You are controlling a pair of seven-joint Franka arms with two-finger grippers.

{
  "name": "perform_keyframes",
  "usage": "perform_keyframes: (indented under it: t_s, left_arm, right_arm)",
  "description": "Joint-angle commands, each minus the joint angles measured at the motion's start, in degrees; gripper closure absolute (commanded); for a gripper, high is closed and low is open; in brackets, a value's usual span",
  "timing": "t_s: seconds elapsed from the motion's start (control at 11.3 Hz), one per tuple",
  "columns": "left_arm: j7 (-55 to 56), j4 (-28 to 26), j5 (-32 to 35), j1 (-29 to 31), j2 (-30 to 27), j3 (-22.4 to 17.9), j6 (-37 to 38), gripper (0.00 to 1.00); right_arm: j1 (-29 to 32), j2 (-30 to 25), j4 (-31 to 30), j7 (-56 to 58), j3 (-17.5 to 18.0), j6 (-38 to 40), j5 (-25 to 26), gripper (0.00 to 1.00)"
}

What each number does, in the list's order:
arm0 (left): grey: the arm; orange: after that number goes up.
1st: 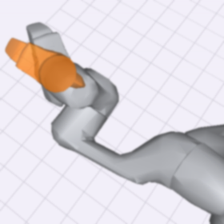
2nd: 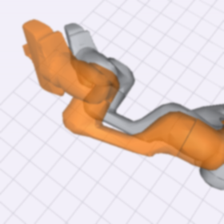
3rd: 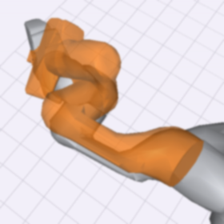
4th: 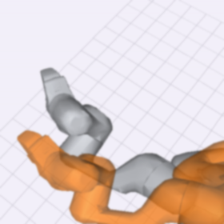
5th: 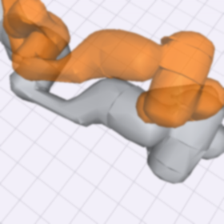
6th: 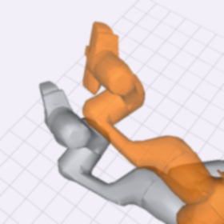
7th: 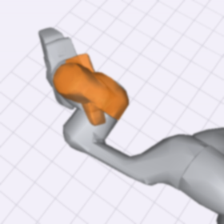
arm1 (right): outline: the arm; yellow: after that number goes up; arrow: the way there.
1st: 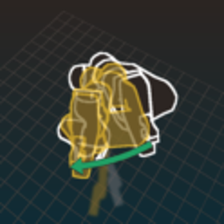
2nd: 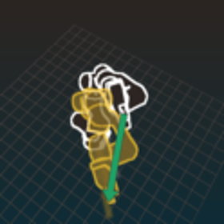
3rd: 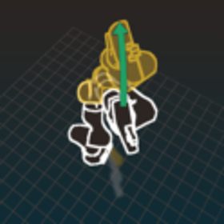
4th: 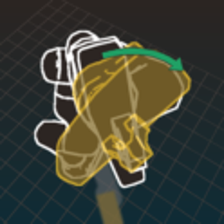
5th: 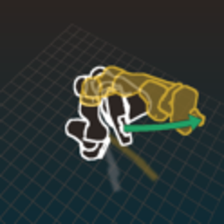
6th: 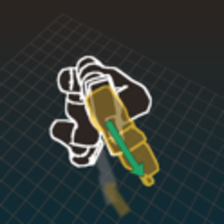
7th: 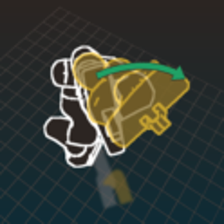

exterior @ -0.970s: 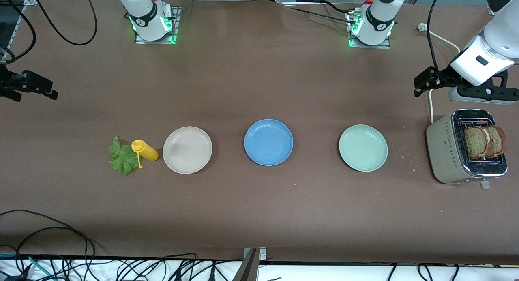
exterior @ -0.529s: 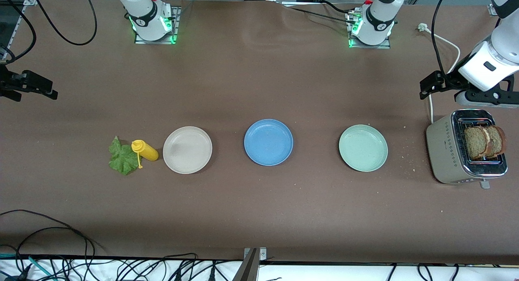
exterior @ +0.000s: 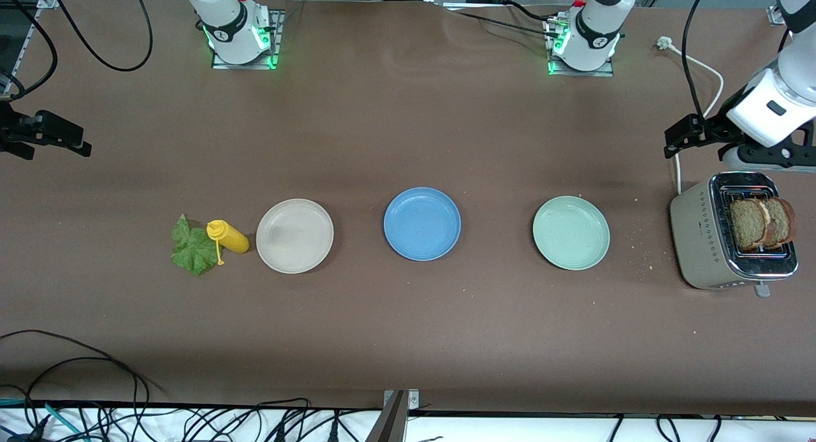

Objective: Make sandwich in blue plate with both arms
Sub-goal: 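Lower the left gripper over the toaster onto a bread slice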

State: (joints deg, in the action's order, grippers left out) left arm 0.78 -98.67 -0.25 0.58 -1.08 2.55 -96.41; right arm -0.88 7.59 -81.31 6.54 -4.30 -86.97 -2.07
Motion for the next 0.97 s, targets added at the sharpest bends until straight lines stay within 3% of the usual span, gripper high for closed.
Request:
perform_keyframes:
  t_s: [0.0,0.44,0.88]
  left_arm:
    - [-1.04,3.55,0.96,4.59,3.69,0.00,0.34,0.00]
    - [-13.14,12.17,0.61,15.22,18.62,0.00,-0.10,0.00]
    - [-18.87,12.63,2.71,20.33,24.80,0.00,-7.38,0.00]
  right_arm:
    - [0.26,-0.56,0.37,0.14,0.17,0.75,-0.83,0.00]
    - [0.09,-0.47,0.37,-0.39,0.26,0.75,-0.13,0.00]
    - [0.09,-0.38,0.37,-0.22,0.00,0.75,-0.13,0.00]
